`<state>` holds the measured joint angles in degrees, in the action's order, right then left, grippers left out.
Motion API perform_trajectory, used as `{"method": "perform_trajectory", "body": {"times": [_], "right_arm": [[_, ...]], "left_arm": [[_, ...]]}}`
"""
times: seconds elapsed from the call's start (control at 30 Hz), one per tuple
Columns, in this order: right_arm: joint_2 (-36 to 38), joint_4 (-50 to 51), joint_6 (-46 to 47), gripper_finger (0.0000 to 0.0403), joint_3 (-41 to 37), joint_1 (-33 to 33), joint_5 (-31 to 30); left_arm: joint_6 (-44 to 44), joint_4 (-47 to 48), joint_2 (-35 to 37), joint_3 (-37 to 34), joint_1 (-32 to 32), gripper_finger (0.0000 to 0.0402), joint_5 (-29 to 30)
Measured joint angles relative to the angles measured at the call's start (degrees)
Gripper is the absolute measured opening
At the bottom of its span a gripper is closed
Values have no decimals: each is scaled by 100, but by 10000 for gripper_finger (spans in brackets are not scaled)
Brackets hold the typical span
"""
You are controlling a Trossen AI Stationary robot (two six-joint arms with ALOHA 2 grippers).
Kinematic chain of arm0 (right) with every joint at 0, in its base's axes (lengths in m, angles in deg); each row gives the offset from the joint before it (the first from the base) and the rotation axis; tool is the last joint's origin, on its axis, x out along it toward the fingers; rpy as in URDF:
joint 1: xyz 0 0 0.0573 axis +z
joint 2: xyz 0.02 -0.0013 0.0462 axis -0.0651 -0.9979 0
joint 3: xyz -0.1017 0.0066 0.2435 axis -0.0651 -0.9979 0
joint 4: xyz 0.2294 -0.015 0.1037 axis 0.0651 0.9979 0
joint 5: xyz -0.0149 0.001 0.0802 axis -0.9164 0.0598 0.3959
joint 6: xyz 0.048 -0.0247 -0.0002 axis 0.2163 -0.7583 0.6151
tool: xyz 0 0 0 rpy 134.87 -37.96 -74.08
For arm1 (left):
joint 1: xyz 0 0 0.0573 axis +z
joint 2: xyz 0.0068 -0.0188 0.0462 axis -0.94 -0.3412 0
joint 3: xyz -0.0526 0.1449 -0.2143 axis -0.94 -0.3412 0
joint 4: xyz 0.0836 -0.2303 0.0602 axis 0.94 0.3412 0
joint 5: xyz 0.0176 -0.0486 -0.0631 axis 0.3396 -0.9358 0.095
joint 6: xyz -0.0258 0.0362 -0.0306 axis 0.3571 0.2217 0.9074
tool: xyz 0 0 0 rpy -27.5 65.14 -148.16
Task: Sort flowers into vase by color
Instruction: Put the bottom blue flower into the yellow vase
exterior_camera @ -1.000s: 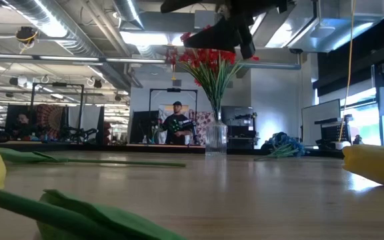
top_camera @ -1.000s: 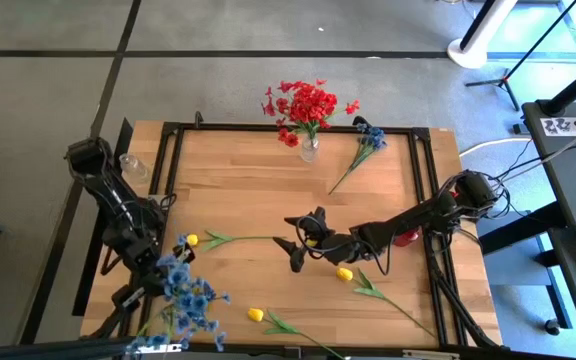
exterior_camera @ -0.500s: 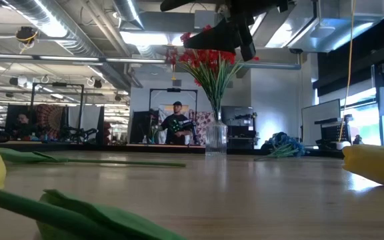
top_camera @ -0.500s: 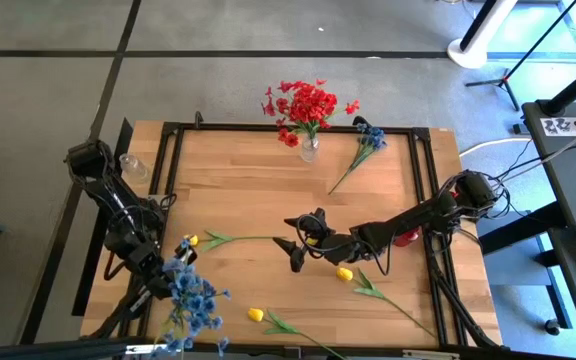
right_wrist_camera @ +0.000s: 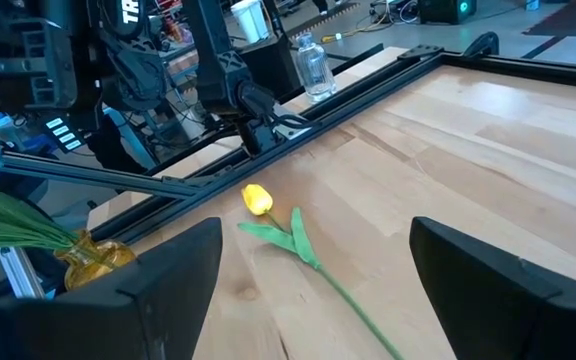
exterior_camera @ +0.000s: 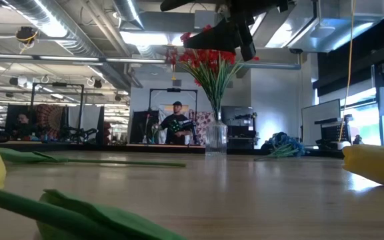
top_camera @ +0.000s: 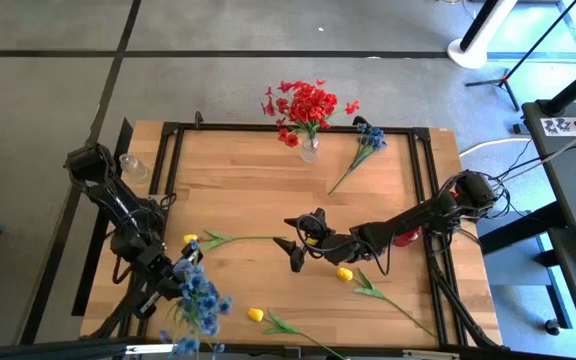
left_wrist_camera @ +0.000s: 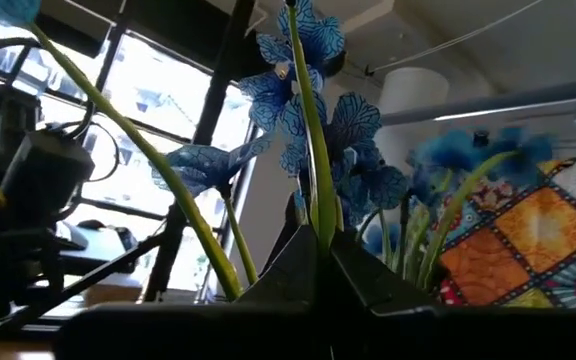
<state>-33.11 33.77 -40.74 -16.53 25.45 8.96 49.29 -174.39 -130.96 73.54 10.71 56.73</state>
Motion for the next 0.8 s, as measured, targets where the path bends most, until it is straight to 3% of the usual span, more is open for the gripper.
{"method": "perform_trajectory", "body": {"times": [0.2,0.4,0.57,0.8], "right_arm": [[1,32,0,324,-2,0,24],[2,181,0,324,-1,0,49],[2,219,56,324,0,0,62],[2,223,66,324,0,0,62]], "left_arm": [[-11,0,-51,-5,-90,0,58],[-420,61,-51,-109,-492,8,638],[-1161,170,-51,-109,-976,22,1545],[-1695,173,-51,-112,-1401,38,3374]]}}
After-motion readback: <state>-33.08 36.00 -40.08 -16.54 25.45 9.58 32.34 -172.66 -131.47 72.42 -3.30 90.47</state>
